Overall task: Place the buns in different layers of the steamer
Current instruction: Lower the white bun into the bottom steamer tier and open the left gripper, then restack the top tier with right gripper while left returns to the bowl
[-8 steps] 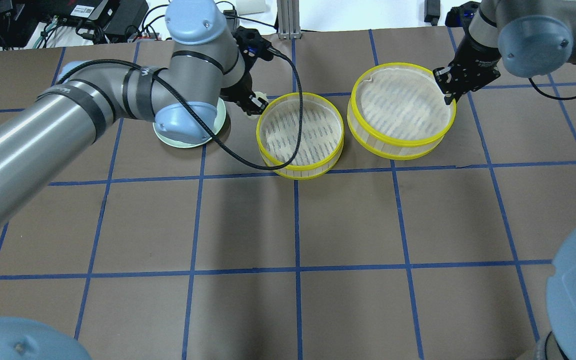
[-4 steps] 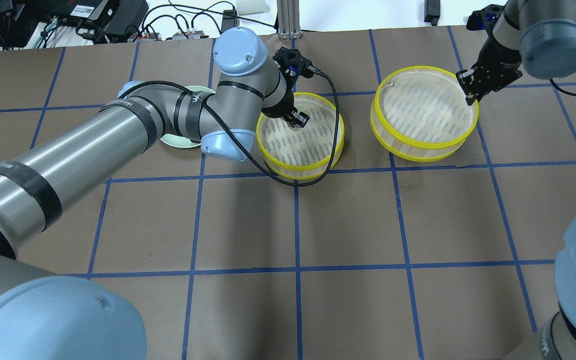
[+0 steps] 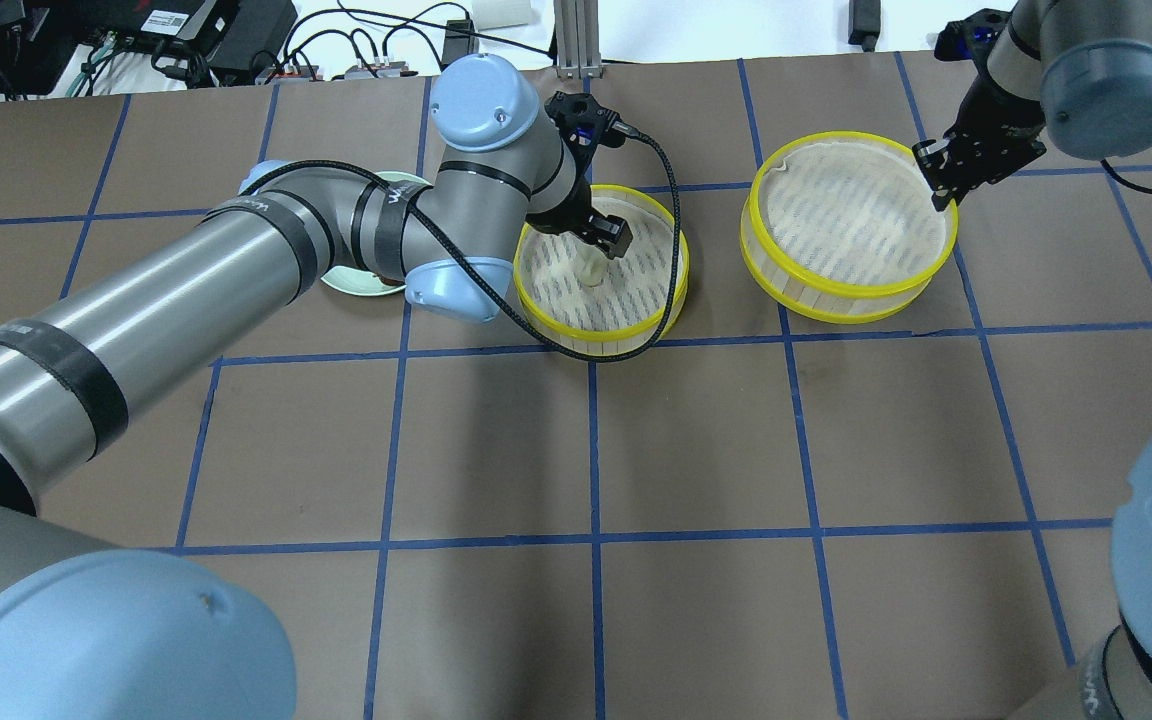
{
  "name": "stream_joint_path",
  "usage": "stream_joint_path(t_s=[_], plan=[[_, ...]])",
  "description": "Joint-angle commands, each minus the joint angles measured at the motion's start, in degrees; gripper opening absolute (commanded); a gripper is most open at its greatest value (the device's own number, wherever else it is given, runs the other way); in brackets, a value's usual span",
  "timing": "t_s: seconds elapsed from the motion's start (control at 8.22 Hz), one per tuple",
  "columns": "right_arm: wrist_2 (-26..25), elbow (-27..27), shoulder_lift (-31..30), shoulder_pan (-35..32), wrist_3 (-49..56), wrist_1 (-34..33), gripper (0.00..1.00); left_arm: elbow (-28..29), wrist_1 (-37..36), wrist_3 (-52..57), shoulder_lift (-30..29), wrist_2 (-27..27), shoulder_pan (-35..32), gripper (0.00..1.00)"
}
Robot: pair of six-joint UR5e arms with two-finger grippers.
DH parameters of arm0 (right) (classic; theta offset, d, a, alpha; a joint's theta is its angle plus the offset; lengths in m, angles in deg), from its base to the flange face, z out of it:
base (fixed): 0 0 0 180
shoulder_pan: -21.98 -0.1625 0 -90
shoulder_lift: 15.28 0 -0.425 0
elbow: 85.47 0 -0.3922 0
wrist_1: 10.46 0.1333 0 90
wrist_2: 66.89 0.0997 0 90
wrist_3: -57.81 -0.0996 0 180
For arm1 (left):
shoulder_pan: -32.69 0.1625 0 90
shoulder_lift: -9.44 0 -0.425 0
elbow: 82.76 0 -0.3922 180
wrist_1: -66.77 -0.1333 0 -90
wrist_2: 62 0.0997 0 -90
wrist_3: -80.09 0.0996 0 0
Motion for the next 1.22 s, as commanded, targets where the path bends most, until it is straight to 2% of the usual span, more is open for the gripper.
stream_joint_path(t_s=[0.0, 0.12, 0.61, 0.85, 1.09], plan=[[0.59, -0.04, -0.72, -2.08, -5.27, 0.29, 0.0, 0.97, 2.43, 5.68, 2.08, 8.33, 1.94, 1.0], [0.51, -0.13, -0.72, -6.19, -10.09, 0.12, 0.0, 1.24, 5.24, 10.68, 2.61, 8.81, 5.0, 1.0], [-0.02, -0.05, -1.07, -20.88, -32.24, -3.83, 0.0, 1.15, 8.77, 36.15, 4.81, 8.47, 19.67, 1.0], [-0.11, 0.13, 0.68, -23.44, -37.09, -6.28, 0.0, 0.28, 10.36, 42.87, 4.64, 8.38, 21.99, 1.0], [0.06, 0.57, 2.0, -23.9, -38.87, -7.35, 0.0, -2.0, 10.71, 43.08, 3.24, 6.2, 21.99, 0.99]])
